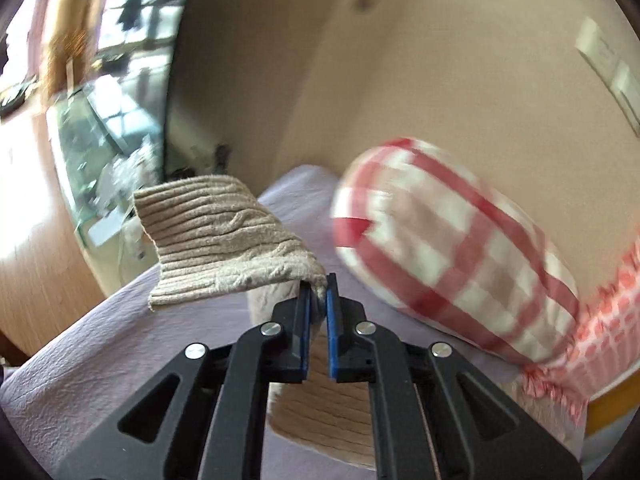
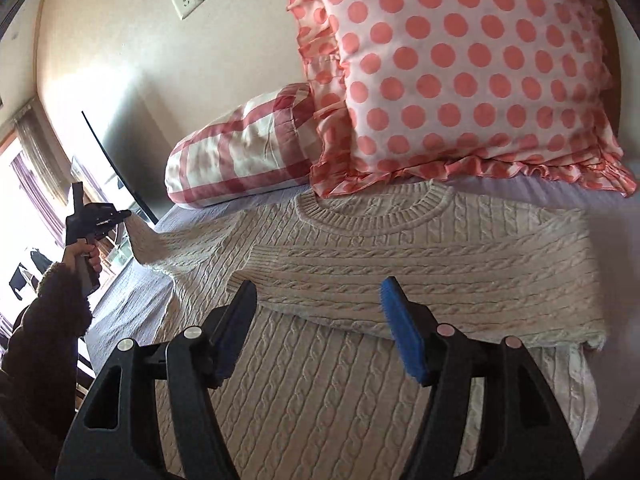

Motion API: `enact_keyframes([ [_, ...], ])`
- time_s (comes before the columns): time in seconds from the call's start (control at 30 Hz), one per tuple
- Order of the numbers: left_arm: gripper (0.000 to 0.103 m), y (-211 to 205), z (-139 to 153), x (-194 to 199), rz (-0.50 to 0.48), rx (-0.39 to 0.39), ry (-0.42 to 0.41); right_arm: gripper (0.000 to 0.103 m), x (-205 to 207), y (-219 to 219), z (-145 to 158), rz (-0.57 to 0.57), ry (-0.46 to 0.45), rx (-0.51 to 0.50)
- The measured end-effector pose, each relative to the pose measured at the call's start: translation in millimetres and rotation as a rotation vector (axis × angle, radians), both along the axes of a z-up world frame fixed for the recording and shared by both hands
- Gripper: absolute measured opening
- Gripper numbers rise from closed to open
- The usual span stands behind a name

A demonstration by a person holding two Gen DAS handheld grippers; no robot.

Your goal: Fold small clothes

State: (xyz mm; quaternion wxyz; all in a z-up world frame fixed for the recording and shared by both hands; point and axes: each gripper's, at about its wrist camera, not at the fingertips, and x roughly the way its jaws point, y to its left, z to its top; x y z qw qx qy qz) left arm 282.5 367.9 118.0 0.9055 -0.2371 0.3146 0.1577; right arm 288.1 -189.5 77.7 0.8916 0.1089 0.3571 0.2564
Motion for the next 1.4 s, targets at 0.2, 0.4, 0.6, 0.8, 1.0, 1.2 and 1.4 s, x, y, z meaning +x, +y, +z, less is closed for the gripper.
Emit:
enact_keyframes([
  [0.2, 0.007, -247, 27, 25, -0.581, 0.05, -0.083, 0.066, -2, -47, 3, -0.127, 0.002, 0.076],
  [0.4, 0.012, -445, -57, -1, -1.049, 0.177, 0.139, 0.066, 6, -95, -24, -0.224, 0.154, 0.172],
  [0.6, 0.046, -401, -48, -62, -1.035, 0.261, 0.032, 0.066, 23, -110, -48, -0.232, 0.256, 0.212],
  [0.8, 0.059, -306, -35, -98, -0.816, 0.343, 0.007, 0.062, 40, -106, -64, -0.275, 0.281, 0.124],
  [1.0, 0.063, -212, -36, -105, -0.586, 0.257, 0.044, 0.013, 57, -94, -80, -0.261, 0.287, -0.004],
  [1.2, 0.063, -172, -49, -101, -0.543, 0.13, 0.079, 0.007, 54, -101, -44, -0.26, 0.151, 0.036],
  [1.4, 0.063, -191, -59, -101, -0.6, 0.149, 0.09, 0.01, 87, -103, -62, -0.327, 0.224, -0.152],
])
